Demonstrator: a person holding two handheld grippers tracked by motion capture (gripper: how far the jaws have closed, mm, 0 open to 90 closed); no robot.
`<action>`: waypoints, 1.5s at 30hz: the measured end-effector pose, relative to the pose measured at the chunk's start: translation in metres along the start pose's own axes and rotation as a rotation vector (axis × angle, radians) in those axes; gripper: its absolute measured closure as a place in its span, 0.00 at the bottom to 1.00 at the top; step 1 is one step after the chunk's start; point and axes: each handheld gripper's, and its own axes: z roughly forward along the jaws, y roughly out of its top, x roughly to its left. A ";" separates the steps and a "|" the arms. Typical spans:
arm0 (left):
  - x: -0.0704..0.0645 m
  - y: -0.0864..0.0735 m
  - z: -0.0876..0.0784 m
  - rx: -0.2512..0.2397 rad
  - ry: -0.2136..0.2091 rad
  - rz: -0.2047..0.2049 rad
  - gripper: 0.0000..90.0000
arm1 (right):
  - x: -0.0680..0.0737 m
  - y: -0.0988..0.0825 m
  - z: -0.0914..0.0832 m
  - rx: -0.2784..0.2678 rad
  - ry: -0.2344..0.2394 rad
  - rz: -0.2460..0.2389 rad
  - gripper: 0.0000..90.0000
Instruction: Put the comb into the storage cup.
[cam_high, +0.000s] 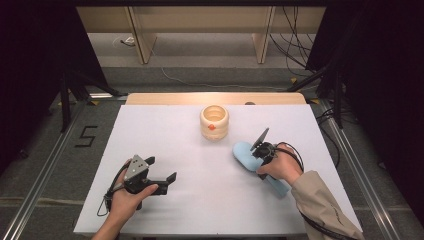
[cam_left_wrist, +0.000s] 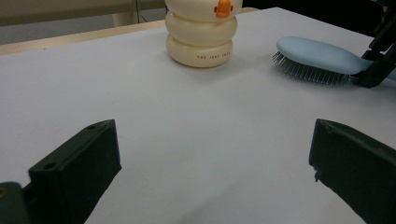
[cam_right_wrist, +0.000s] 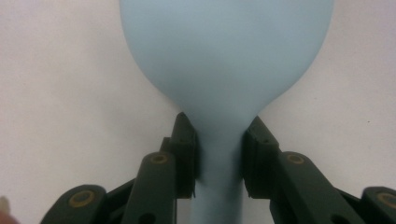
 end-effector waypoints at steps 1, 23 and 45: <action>0.000 0.000 0.000 0.000 0.000 -0.001 0.02 | 0.000 0.000 0.000 0.000 -0.001 0.001 0.78; 0.000 0.000 0.000 -0.002 0.002 -0.001 0.02 | -0.003 -0.002 -0.012 -0.059 0.006 0.019 0.78; 0.000 0.000 -0.001 -0.003 0.003 -0.001 0.02 | -0.001 -0.002 -0.027 -0.252 0.025 0.028 0.78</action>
